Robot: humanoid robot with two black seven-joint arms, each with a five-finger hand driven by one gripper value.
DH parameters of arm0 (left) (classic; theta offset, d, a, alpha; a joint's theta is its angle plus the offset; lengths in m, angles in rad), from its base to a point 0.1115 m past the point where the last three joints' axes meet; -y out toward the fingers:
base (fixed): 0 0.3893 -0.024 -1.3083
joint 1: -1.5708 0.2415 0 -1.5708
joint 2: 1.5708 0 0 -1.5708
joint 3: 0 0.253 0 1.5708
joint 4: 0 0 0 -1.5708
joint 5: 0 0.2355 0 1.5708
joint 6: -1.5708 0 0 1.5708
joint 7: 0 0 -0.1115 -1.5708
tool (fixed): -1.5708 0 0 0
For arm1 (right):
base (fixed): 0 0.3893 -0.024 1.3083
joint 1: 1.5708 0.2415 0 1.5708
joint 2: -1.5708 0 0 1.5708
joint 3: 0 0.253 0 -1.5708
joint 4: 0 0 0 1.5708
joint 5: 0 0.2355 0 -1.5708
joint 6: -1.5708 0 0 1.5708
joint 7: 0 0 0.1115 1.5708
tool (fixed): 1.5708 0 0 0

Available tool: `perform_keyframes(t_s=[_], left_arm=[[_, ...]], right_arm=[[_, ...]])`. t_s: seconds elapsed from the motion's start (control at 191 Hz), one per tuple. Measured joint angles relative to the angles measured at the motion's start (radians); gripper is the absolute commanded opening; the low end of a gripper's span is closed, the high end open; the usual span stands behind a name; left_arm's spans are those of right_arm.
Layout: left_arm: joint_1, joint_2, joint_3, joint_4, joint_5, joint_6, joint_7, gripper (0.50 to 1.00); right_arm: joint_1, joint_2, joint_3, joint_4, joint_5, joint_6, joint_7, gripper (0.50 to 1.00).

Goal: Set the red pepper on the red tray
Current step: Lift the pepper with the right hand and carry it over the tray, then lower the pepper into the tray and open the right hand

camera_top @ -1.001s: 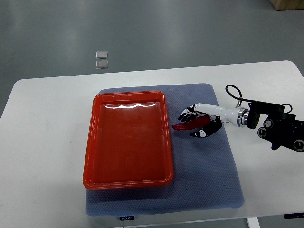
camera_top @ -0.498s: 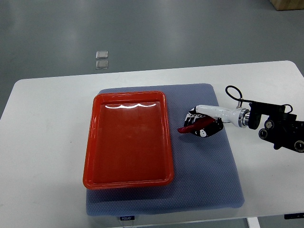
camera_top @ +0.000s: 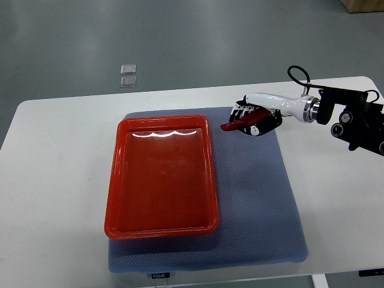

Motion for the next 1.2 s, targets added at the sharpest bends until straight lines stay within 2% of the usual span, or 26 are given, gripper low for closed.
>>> perform_keyframes(t_s=[0.199,0.383,0.718,0.938,1.2], left_arm=[[0.000,0.000,0.000,-0.001,0.000,0.000,0.000,1.000],[0.000,0.000,0.000,0.000,0.000,0.000,0.000,1.000],[0.000,0.000,0.000,0.000,0.000,0.000,0.000,1.000],[0.000,0.000,0.000,0.001,0.000,0.000,0.000,1.000],[0.000,0.000,0.000,0.003,0.000,0.000,0.000,1.000]], right_arm=[[0.114,0.068,-0.049,-0.003,0.071,0.023,-0.006,0.500],[0.167,0.210,-0.142,-0.021,0.101,0.014,-0.006,0.500],[0.174,0.482,-0.219,-0.151,0.103,0.008,-0.005,0.500],[0.133,0.507,-0.234,-0.207,0.098,-0.011,-0.005,0.500],[0.057,0.508,-0.246,-0.225,0.093,-0.060,-0.002,0.500]])
